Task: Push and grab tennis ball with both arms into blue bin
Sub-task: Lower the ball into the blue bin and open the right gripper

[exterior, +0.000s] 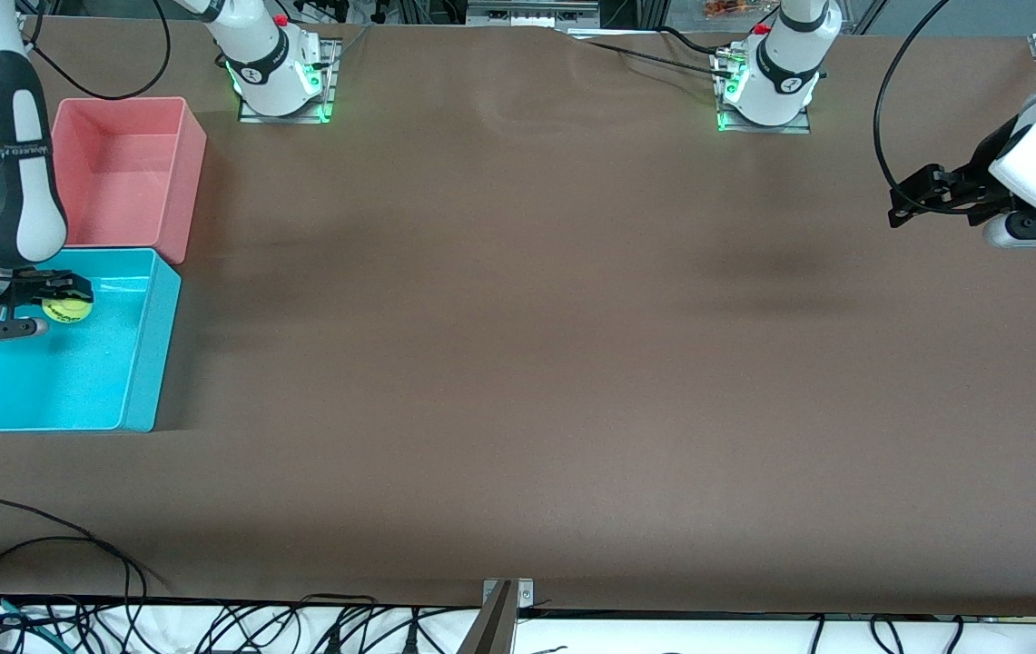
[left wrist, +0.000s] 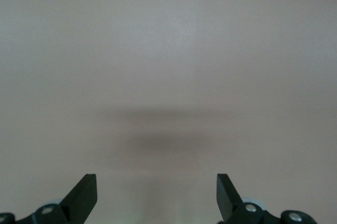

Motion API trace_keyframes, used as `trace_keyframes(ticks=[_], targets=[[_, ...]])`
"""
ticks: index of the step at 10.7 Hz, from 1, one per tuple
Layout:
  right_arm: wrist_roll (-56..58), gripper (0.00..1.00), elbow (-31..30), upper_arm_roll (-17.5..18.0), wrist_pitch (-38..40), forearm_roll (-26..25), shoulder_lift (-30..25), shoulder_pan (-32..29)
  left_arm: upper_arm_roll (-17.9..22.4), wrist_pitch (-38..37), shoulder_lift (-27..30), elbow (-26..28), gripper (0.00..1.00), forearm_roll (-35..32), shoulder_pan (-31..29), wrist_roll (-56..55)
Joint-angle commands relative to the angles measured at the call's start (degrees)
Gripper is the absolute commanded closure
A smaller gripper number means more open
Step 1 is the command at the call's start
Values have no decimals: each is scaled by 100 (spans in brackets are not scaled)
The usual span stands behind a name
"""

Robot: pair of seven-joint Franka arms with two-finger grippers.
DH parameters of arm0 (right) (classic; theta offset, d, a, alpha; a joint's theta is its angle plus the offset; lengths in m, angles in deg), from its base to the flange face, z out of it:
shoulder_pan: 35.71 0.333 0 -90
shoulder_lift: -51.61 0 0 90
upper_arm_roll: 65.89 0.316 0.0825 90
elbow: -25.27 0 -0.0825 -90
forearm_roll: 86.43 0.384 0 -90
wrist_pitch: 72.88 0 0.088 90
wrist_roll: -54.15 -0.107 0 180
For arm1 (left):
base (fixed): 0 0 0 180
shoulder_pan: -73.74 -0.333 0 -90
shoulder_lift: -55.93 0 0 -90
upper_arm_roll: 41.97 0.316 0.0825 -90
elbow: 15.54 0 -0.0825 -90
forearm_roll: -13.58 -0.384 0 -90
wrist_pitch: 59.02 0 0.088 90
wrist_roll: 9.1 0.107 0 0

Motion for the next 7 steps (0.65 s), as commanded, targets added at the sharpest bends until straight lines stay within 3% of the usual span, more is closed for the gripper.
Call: trace_keyframes(ticks=[1, 7], targets=[[764, 100, 55, 65, -319, 496, 377, -272, 50, -153, -89, -210, 0, -50, 61, -36], [1117, 100, 117, 65, -557, 893, 703, -413, 41, -197, -80, -210, 0, -50, 52, -36]])
